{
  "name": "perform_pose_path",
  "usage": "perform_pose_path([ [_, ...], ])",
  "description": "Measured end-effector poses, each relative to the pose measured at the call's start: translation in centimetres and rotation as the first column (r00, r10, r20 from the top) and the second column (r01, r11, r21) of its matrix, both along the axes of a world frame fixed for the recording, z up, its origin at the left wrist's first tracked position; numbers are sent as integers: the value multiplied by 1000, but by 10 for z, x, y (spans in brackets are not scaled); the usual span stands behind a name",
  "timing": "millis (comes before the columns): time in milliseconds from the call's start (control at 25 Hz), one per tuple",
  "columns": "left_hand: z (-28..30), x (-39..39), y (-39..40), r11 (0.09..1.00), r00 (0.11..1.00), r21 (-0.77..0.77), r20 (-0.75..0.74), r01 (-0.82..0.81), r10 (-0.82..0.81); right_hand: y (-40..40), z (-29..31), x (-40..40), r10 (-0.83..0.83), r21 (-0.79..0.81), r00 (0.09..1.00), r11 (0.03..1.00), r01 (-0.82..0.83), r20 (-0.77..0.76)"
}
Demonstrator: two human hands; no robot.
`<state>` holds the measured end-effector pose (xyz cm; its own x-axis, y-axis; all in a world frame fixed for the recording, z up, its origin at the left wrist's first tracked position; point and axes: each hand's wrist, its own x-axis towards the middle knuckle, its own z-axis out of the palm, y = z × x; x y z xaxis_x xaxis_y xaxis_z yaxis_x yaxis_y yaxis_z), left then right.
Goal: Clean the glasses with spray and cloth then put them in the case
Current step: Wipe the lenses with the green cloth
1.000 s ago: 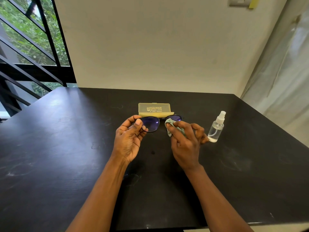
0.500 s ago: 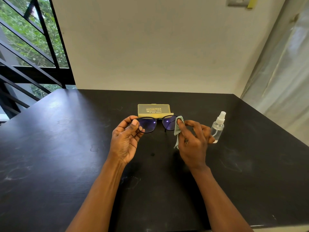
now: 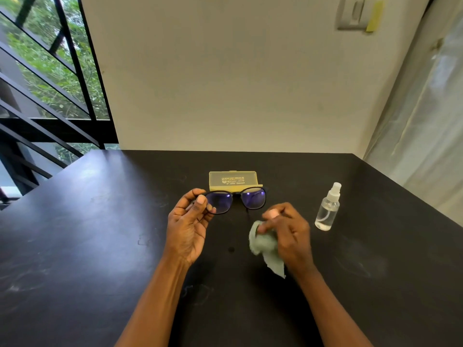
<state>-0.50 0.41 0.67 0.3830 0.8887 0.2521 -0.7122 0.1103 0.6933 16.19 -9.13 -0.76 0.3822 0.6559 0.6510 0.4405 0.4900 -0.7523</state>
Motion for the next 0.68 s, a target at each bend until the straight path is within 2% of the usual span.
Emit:
perform_pose_path([
  [120, -1, -1, 2, 1000, 1000, -6, 3, -2, 2, 4, -8, -5, 57, -207, 936, 978, 17, 347],
  [160, -1, -1, 2, 1000, 1000, -9, 1, -2, 2, 4, -8, -6, 96, -304, 904, 952, 39, 416],
  [200, -1, -1, 2, 1000, 1000, -13, -2, 0, 0, 3, -5, -7, 137, -399, 899, 916, 45, 416],
  [240, -1, -1, 3, 1000, 1000, -19, -3, 4, -4, 1, -1, -9, 161, -464, 927, 885, 16, 339],
  [320, -1, -1, 3, 999, 1000, -33, 5, 18, -18, -1, 9, -11, 109, -475, 993, 876, -76, 42],
  [400, -2, -1, 3, 998, 999, -46, 23, 36, -35, -1, 16, -7, -8, -427, 962, 897, -114, -274],
  [480, -2, -2, 4, 997, 998, -50, 34, 61, -59, 0, 21, 1, -77, -389, 830, 905, -175, -552],
  [560, -2, -3, 4, 995, 995, -40, 37, 96, -95, 0, 23, 8, -93, -329, 637, 907, -262, -765],
  [680, -1, -4, 3, 985, 985, -31, 35, 168, -167, 0, 24, 13, -71, -207, 348, 905, -371, -935],
])
